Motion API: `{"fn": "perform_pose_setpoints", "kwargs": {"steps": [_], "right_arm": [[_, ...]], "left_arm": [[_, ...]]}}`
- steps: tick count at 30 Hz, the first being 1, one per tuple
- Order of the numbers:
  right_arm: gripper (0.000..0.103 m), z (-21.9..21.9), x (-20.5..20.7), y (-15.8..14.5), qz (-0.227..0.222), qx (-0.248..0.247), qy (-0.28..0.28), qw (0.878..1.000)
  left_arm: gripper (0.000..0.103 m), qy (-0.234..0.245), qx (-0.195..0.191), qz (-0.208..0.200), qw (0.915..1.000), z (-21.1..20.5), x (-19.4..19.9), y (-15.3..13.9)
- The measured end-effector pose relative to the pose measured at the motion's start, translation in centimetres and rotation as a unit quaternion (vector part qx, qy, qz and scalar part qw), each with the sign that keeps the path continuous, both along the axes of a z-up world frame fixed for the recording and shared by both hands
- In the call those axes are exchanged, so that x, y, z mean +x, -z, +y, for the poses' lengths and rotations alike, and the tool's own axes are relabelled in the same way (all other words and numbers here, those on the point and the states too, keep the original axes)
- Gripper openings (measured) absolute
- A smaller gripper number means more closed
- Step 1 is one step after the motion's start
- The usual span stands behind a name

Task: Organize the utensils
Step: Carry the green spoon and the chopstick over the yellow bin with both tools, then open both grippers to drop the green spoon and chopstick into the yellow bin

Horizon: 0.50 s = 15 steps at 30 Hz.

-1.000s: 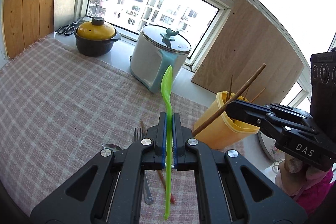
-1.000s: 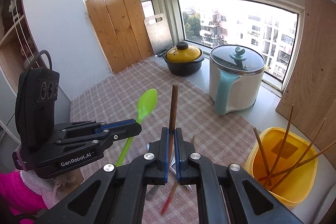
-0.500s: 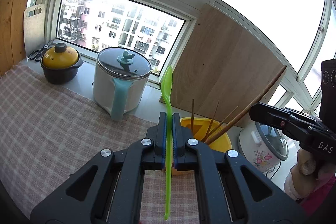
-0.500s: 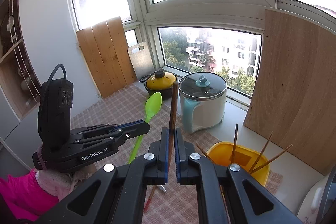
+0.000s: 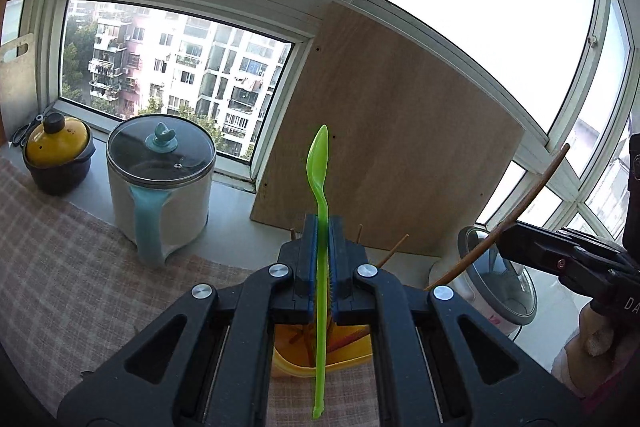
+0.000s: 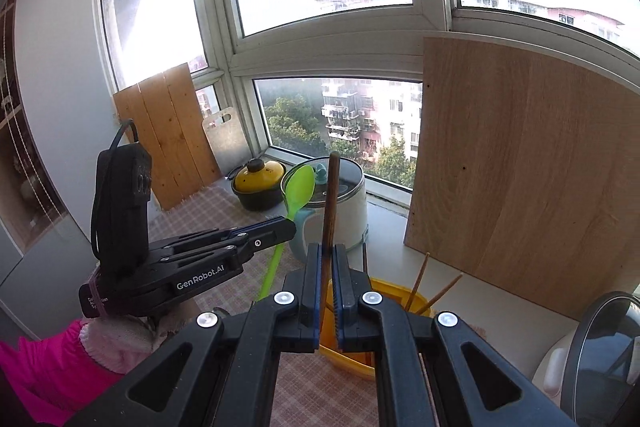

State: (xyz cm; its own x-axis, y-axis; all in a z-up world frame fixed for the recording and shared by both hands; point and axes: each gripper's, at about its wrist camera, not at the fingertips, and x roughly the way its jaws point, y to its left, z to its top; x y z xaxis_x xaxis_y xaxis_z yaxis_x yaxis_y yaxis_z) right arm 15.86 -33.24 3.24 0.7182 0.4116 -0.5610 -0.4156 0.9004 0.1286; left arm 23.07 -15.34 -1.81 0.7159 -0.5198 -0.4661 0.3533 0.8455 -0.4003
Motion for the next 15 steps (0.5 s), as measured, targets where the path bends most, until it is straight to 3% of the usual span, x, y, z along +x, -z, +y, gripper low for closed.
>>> {"fn": "perform_pose_setpoints", "kwargs": {"steps": [7, 15], "right_arm": [[0.002, -1.5, 0.8, 0.9, 0.01, -0.006, 0.018, 1.0], [0.002, -2.7, 2.2, 2.9, 0.034, -0.011, 0.028, 0.999]], "left_arm": [[0.002, -0.015, -0.001, 0.005, 0.9999, -2.2, 2.4, 1.5], [0.002, -0.032, 0.026, 0.0, 0.9992, -3.7, 3.9, 3.6]]}}
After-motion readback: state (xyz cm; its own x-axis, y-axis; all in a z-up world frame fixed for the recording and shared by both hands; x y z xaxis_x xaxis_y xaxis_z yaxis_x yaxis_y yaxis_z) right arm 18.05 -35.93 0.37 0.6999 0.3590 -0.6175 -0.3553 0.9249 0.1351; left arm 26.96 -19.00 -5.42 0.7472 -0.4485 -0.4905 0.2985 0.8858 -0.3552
